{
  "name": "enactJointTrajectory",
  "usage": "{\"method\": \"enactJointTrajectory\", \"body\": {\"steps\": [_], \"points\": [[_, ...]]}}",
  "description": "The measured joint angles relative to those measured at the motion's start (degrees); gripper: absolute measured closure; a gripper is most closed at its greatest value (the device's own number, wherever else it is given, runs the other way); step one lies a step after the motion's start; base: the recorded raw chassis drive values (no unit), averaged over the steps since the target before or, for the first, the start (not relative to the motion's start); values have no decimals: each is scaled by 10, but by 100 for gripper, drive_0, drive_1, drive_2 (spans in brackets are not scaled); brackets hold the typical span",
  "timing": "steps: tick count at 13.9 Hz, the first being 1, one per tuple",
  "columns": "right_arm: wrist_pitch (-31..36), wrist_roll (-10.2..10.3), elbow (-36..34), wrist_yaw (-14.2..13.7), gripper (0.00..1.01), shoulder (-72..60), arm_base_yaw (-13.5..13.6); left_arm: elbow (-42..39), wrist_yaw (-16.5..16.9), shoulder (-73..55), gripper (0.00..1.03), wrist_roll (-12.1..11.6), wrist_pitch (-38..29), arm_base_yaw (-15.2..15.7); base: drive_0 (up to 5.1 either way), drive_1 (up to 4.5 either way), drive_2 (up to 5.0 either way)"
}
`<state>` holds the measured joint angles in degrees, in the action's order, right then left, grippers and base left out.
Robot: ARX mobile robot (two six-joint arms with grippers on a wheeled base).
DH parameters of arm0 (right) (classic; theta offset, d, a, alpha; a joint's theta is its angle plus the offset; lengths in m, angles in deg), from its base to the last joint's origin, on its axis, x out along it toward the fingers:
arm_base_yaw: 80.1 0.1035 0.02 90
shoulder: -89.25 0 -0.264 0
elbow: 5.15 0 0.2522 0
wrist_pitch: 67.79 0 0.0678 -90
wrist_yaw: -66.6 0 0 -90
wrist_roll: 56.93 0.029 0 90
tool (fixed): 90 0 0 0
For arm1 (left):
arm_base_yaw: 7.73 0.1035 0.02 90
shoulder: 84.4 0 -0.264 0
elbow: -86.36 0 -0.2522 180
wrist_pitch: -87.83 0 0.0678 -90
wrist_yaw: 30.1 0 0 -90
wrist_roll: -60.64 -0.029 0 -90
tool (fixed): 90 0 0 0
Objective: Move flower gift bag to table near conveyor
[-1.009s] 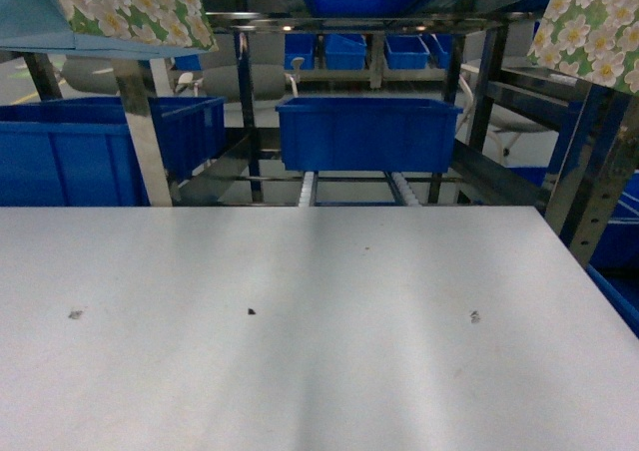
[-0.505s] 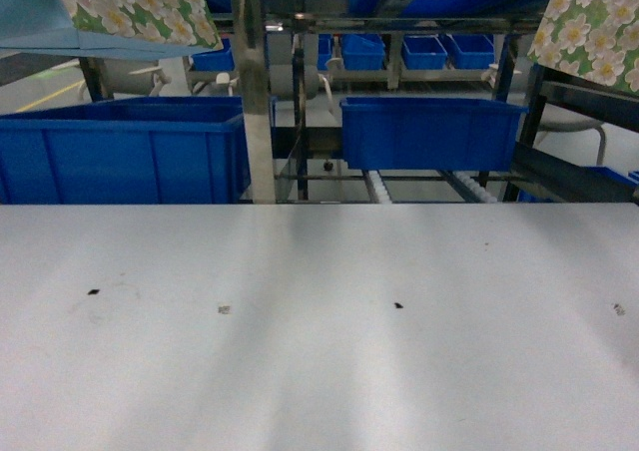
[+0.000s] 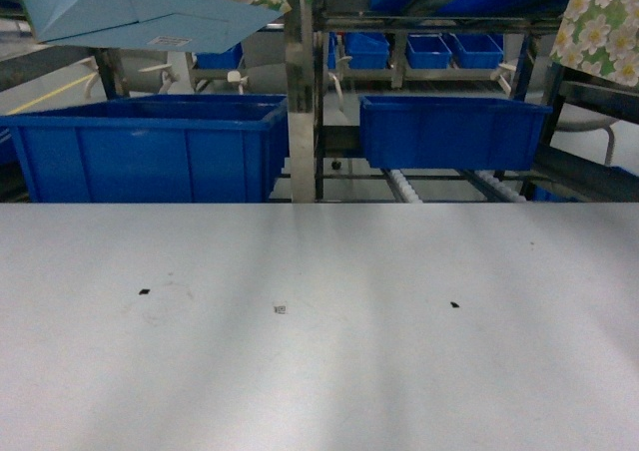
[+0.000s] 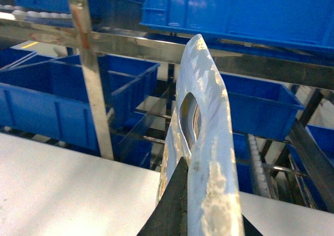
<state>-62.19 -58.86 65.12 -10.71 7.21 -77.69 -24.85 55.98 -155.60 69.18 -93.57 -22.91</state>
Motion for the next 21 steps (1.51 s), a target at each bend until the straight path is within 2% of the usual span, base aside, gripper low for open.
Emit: {"method": "enactJointTrajectory", "body": {"steps": [1, 2, 3, 4, 7, 12, 13, 15, 18, 21], "points": [[0, 0, 0, 8, 99, 0, 11, -1, -7, 0, 101, 0, 1, 8, 0, 0, 0], [-1, 2, 0, 9, 99, 0, 8, -1, -8, 1, 101, -2, -1, 4, 0, 0, 0], [-5, 5, 0, 2, 99, 0, 11, -1, -8, 0, 101, -4, -1, 3, 0, 0, 0], [-16, 14, 0, -8, 99, -7, 22, -1, -7, 1, 101, -4, -1, 3, 0, 0, 0], [-30, 49, -21, 6, 99, -49, 64, -1, 1, 1, 101, -3, -2, 0, 0, 0, 0], [14, 54, -54, -36, 99, -122, 86, -1, -3, 1, 101, -4, 0, 3, 0, 0, 0], [31, 53, -59, -48, 99, -137, 83, -1, -2, 0, 101, -4, -1, 1, 0, 0, 0], [54, 50, -61, -64, 99, -174, 56, -1, -4, 0, 101, -4, 0, 1, 0, 0, 0], [57, 51, -62, -67, 99, -198, 46, -1, -5, 0, 101, -4, 0, 3, 0, 0, 0], [97, 42, -70, -69, 99, -228, 34, -1, -2, 1, 101, -4, 0, 2, 0, 0, 0]]}}
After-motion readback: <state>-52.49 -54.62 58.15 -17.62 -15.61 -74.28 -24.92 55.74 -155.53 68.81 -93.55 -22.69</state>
